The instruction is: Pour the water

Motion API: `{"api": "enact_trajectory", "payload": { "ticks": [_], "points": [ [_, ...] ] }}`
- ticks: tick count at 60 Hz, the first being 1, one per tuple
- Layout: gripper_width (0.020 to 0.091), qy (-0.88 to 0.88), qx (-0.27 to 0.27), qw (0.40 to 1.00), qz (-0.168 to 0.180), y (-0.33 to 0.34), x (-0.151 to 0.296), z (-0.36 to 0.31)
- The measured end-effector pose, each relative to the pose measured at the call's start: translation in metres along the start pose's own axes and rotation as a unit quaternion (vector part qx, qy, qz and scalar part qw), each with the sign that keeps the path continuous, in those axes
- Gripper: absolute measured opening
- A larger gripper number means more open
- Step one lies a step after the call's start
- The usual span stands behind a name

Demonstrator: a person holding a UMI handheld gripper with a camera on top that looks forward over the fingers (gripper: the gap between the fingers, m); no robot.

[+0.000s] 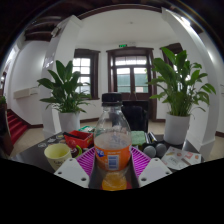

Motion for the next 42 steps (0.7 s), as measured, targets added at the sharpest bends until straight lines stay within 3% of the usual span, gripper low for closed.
{"api": "enact_trajectory", "payload": {
  "ticks": [3, 8, 32, 42],
  "points": [
    [0.0556, -0.008, -0.004, 1.000, -0.025, 0.001, -0.008, 0.000],
    [0.0756, -0.018, -0.019, 0.999, -0.044, 0.008, -0.014, 0.004],
    [0.0788, -0.005, -0.114, 0.990, -0.083, 0.139, -0.039, -0.024],
    [0.0802, 0.004, -0.127, 0.989, -0.072, 0.173, -0.025, -0.037]
  ]
}}
Point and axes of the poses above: the point between the fingertips, and its own axes, seen from behind it with the camera up: z to the right, x up, y backward, against the way the camera looks, the point moved 5 cm from there along y, backward, against the way the camera looks, and after that the axes turned 6 degrees about y, right-handed, at the moved point
